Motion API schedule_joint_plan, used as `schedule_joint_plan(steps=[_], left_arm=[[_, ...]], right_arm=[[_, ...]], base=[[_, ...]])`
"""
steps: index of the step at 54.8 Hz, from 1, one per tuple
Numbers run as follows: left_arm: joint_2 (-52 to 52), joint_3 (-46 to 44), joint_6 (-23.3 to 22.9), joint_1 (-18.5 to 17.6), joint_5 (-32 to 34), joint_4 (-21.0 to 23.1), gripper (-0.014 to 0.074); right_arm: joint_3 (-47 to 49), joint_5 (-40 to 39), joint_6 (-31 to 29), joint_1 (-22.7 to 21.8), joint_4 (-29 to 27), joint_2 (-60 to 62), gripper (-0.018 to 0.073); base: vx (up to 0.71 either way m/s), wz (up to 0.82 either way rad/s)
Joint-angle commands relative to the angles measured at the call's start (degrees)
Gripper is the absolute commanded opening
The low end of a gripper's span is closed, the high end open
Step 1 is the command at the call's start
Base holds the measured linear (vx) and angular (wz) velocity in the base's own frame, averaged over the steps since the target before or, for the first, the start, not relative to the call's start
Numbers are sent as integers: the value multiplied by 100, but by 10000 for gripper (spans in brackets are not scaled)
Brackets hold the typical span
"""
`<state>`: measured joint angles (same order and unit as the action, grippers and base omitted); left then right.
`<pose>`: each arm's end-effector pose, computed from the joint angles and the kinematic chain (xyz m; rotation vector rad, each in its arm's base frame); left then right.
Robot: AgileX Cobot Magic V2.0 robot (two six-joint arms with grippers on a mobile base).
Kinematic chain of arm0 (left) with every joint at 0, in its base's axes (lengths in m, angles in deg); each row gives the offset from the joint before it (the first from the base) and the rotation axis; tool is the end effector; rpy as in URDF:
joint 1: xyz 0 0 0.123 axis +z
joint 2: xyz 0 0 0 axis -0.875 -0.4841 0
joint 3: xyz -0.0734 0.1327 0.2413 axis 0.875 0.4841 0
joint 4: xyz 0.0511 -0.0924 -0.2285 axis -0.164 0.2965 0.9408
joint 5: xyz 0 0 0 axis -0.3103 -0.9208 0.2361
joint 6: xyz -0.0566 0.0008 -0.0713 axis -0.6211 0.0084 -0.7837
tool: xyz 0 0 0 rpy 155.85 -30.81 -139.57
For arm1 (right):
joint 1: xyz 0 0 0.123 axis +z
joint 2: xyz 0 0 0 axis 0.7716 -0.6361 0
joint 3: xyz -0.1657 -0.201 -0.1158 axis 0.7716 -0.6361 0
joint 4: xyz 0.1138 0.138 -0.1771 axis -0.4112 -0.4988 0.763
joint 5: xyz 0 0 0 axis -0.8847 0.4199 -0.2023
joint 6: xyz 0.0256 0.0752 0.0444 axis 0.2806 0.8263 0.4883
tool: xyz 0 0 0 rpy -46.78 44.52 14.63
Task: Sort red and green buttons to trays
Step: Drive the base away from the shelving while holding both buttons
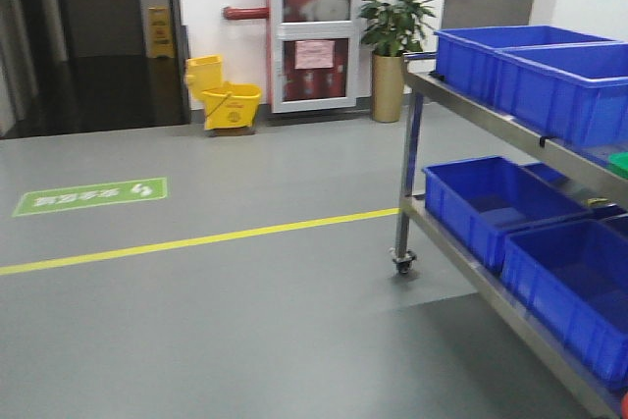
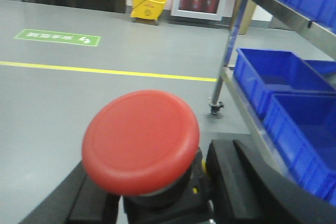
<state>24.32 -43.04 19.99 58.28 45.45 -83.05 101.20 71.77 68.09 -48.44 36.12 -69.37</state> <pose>0.1043 0.0003 0.2789 0.0265 1.6918 0.0383 0.1328 0.0166 0.2504 -0.2667 1.7660 0.0304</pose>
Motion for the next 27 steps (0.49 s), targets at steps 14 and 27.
schedule_joint_plan(steps=[14,27], left_arm=[[-23,-179,-55,-14,402,22,0],[-17,-179,-55,-14,402,22,0]], right_arm=[[179,-302,-10,-33,-27,-32,-8],[179,-302,-10,-33,-27,-32,-8]], base=[[67,-41],[64,-46]])
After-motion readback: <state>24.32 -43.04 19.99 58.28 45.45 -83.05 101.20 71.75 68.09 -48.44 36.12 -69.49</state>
